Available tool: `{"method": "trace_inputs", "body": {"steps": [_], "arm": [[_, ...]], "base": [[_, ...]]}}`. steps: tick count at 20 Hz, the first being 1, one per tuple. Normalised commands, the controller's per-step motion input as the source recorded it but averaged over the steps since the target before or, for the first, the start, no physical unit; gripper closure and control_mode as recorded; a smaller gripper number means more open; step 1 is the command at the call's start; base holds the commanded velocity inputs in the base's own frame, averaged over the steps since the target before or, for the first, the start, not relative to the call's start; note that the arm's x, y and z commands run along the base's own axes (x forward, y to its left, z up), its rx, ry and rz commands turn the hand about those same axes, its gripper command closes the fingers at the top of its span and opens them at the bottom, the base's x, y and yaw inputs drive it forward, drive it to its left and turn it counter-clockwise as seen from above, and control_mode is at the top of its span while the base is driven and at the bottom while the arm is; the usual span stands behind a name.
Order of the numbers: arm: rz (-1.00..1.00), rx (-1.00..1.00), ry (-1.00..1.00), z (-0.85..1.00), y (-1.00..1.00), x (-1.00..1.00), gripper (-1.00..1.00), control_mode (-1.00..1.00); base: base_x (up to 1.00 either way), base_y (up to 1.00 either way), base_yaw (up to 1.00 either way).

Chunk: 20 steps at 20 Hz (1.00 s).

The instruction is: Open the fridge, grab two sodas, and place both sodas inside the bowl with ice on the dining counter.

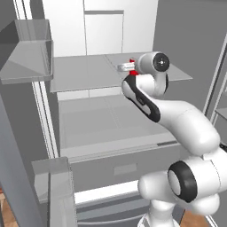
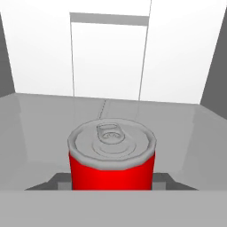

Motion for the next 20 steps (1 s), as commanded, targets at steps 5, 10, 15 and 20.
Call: {"method": "trace_inputs", "body": {"steps": [5,10,15,20], "arm": [[0.00,-0.07,0.00,0.34,0.00,-0.68,1.00,-1.00],[0.02,-0.03,0.00,0.12,-0.08,-0.93,1.00,-1.00],[0.07,0.00,0.00,0.11,-0.30,-1.00,1.00,-1.00],[0.04,0.00,0.02,0.05,-0.11,-1.00,1.00,-1.00]], "base": [[0.00,0.00,0.00],[0.00,0.00,0.00],[0.00,0.00,0.00],[0.00,0.00,0.00]]}}
